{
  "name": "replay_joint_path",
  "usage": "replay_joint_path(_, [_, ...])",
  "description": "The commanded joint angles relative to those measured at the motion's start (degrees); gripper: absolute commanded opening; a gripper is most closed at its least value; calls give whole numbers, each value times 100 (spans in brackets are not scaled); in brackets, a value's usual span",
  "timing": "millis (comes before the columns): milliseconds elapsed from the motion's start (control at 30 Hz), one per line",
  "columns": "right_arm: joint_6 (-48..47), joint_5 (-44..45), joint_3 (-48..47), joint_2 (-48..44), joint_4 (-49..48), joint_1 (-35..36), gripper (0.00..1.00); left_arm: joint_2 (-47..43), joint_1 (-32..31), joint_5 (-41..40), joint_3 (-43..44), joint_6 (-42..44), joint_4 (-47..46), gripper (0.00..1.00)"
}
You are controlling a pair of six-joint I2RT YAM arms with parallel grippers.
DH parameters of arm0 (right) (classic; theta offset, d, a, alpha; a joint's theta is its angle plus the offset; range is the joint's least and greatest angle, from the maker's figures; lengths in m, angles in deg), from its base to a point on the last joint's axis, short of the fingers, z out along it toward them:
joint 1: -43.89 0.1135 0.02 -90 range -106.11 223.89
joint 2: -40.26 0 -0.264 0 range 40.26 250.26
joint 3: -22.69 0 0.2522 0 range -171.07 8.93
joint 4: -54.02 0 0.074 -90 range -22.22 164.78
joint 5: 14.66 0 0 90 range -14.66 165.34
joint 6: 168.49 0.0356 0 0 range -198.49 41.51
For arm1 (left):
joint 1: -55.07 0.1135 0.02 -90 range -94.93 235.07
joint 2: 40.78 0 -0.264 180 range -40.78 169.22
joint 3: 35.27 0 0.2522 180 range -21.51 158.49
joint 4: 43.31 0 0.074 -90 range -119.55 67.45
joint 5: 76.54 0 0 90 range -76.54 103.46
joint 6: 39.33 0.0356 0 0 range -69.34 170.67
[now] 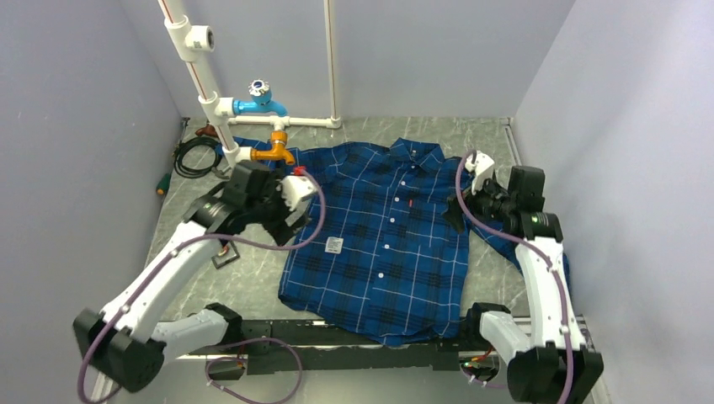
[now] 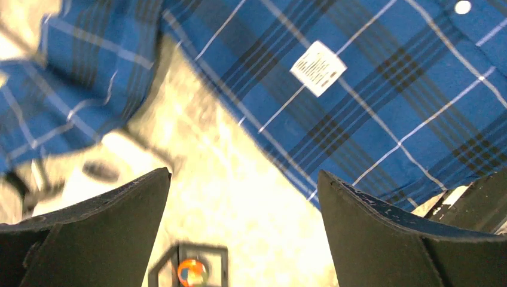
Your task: Remove the brooch from the garment
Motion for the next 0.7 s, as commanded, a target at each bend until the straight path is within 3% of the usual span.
replay_joint_path(0, [81, 491, 463, -794, -422, 57, 100, -1067, 580, -181, -383, -612, 90, 100])
replay_joint_path(233, [254, 980, 854, -1432, -425, 68, 100, -1976, 2194, -923, -729, -1237, 9, 99])
replay_joint_path(467, [722, 1112, 959, -1511, -720, 68, 100, -2472, 3476, -1069, -1113, -1565, -164, 99])
replay_joint_path(667, [908, 1029, 893, -1396, -910, 68, 100, -2676, 3634, -949, -1284, -1442, -162, 99])
